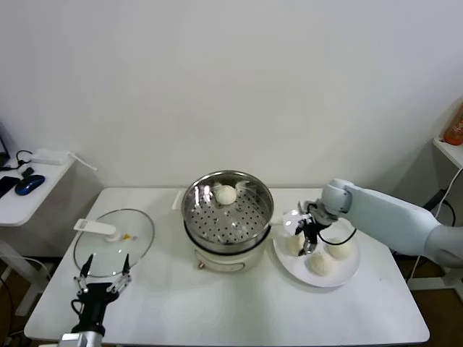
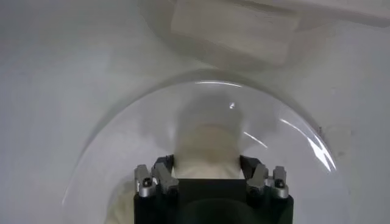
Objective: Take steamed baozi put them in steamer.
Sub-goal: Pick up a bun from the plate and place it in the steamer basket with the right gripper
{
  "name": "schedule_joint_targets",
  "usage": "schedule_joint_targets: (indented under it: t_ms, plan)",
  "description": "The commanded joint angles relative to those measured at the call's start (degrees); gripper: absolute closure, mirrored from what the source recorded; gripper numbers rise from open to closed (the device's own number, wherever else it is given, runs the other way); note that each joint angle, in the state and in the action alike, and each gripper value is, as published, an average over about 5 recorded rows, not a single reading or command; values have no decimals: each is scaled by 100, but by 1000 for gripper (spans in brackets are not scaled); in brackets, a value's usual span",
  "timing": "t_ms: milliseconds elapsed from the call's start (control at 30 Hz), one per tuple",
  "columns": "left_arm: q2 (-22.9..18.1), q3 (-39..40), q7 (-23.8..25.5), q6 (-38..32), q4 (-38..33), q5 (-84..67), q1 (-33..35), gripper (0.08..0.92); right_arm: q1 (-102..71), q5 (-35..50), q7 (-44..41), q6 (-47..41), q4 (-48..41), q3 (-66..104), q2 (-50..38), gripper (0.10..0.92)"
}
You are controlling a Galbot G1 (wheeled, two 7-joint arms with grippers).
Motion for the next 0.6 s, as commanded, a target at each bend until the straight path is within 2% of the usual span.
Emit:
schedule_joint_targets:
  t_ms: [33,267,600]
  plan:
    - [1,-3,0,4,-8,-1,0,177,379,241,-27,-13,275,-107,-219,311]
    - [-2,-1,-3,13,-40,-14,-9,177,1315,726,-128,-36,754,-557,-591,313]
    - [-1,50,-6,7,-78,-24,2,177,3407,2050,-189,-81,1578,-1766,-799,309]
